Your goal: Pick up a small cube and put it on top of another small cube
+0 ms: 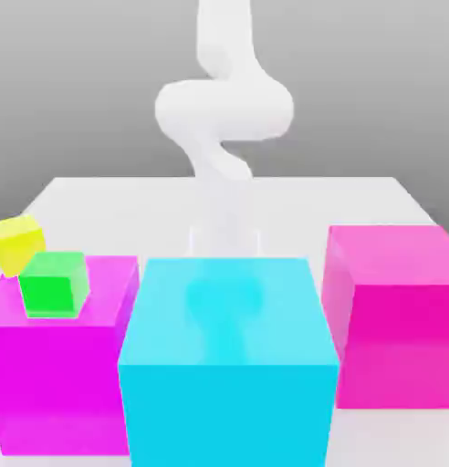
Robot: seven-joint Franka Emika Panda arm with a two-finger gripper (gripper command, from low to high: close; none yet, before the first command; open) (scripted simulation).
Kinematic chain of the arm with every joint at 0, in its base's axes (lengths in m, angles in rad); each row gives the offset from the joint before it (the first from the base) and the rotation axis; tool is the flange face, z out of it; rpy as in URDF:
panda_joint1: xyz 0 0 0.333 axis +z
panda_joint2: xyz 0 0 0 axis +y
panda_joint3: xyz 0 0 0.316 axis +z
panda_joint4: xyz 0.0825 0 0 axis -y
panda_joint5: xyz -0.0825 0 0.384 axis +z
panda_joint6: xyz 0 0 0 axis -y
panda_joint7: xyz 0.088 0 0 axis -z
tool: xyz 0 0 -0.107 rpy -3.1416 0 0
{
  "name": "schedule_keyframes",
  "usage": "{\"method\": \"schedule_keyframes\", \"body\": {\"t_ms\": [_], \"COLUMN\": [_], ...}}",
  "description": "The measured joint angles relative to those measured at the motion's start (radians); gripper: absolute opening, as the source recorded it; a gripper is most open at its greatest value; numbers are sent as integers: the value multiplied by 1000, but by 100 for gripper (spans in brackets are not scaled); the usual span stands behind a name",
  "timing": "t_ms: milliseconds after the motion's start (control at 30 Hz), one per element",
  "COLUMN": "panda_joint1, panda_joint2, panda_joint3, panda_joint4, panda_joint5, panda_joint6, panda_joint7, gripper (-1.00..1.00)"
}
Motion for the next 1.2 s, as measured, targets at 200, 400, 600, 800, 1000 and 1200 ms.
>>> {"method": "schedule_keyframes", "body": {"t_ms": [200, 400, 600, 800, 1000, 1200], "panda_joint1": [-165, -348, -356, -175, -278, -420], "panda_joint2": [153, 303, 478, 671, 890, 984], "panda_joint3": [-202, -411, -478, -401, -158, -2], "panda_joint4": [-174, -348, -475, -553, -522, -502], "panda_joint5": [-96, -185, -214, -72, 306, 369], "panda_joint6": [167, 335, 449, 516, 669, 745], "panda_joint7": [-100, -208, -281, -393, -661, -711], "gripper": [0, 0, 0, 0, 0, -100]}}
